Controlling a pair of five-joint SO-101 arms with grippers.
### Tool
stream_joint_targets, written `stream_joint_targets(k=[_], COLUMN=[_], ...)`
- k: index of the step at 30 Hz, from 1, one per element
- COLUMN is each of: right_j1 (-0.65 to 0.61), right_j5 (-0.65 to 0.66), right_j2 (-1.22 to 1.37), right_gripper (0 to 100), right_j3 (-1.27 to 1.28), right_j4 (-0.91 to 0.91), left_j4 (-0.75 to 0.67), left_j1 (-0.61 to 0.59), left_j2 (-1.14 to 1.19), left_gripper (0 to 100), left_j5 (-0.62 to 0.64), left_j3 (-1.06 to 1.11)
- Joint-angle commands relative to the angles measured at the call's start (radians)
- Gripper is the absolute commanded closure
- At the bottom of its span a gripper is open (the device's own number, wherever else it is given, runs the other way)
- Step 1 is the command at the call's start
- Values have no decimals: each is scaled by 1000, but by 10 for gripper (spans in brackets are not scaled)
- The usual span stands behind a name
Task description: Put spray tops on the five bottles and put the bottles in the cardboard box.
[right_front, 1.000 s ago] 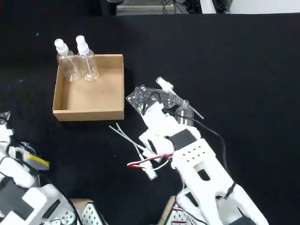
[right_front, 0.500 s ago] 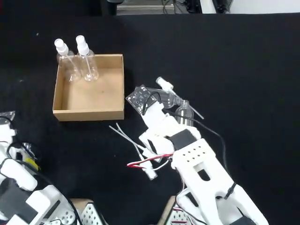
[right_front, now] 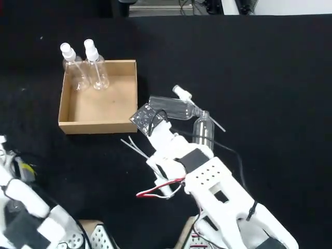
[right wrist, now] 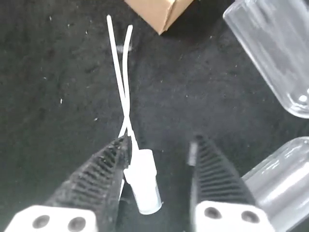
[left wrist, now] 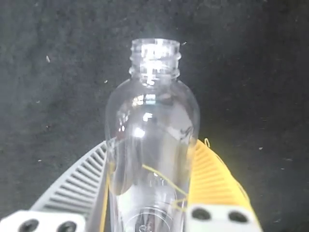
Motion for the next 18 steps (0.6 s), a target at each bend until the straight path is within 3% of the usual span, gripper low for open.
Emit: stream_joint_targets(k=[1,12,18], right_j1=[-15,-3,17], right_j5=[-2,147,203], right_j2=[-33,-33,-33], right_gripper=[866,825,815], right_j3=[-12,8,143], right_j4=[34,190,77], left_j4=[-17,-8,-8], left_j1=[64,206,363], left_j2=[-192,-551,-560], left_gripper=[970,971,971], left_j5=[60,173,324], left_j3=[84,266,263])
